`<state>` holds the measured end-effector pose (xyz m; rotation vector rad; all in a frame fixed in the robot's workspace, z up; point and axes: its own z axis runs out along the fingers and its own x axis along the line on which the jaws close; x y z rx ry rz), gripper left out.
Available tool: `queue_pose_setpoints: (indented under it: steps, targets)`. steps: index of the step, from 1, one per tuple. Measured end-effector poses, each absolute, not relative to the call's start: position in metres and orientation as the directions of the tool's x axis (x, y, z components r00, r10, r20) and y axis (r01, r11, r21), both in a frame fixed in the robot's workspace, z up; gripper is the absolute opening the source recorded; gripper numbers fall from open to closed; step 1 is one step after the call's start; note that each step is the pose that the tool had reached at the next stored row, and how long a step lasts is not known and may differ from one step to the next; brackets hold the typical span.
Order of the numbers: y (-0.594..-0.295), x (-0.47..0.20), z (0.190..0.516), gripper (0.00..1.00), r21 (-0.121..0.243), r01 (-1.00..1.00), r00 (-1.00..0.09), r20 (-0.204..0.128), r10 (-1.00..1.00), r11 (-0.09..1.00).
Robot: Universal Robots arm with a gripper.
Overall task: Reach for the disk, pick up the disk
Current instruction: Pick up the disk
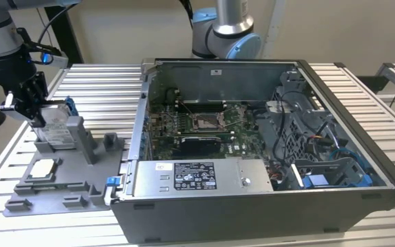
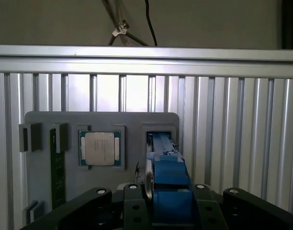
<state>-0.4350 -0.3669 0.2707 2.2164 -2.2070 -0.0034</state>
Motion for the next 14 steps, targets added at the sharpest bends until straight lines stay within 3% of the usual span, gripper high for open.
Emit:
queue_pose_setpoints:
  steps: [14]
  targets:
    - [-0.3669,-0.435,0.2737,0.0,0.011,-1.0,0.004,0.01,-1.0,-0.004]
